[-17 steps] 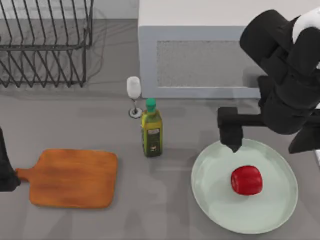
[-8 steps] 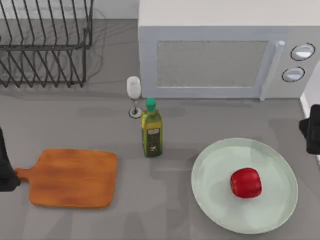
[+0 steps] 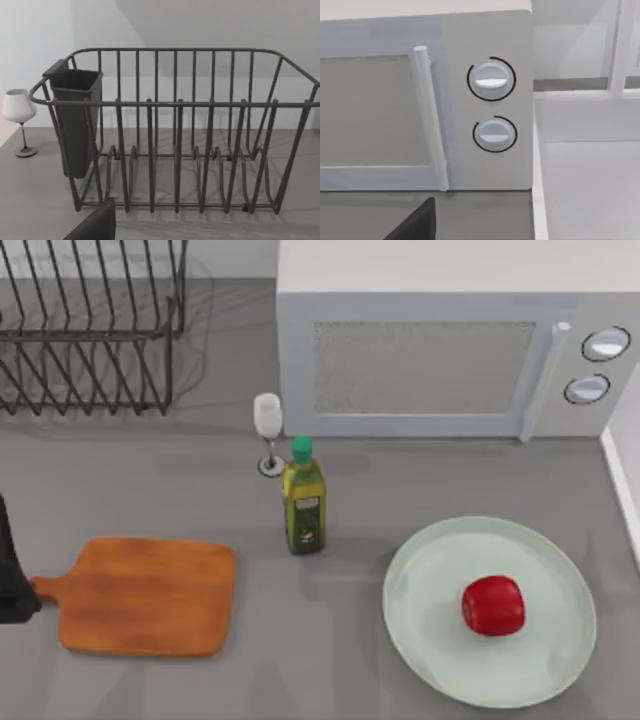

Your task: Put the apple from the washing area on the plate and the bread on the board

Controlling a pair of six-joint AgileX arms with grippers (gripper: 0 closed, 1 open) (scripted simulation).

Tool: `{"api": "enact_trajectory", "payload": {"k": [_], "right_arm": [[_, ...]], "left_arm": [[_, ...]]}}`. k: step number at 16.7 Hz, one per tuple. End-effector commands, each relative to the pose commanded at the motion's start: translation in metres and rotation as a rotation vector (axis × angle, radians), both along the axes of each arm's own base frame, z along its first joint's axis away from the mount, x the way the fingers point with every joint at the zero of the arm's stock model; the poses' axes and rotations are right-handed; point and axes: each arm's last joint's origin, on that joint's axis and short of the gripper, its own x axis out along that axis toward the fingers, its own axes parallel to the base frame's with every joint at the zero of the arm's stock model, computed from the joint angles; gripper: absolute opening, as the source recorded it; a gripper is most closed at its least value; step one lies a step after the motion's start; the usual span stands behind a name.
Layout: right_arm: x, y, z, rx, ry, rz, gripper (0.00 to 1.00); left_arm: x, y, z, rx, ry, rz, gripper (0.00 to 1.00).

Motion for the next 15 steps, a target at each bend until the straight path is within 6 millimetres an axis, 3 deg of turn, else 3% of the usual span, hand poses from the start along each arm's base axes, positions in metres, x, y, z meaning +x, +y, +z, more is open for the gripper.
{"api": "enact_trajectory", "payload": {"k": [5, 11, 15], "right_arm": [[-0.003, -0.008, -0.026, -0.069, -0.156, -0.067, 1.00], [-0.003, -0.008, -0.026, -0.069, -0.158, -0.067, 1.00], [-0.003, -0.008, -0.026, -0.069, -0.158, -0.067, 1.00]], "left_arm": [[0.000, 0.000, 0.000, 0.000, 0.000, 0.000, 1.00], [0.000, 0.000, 0.002, 0.003, 0.008, 0.001, 1.00], [0.004, 0.003, 0.023, 0.035, 0.125, 0.020, 1.00]]}}
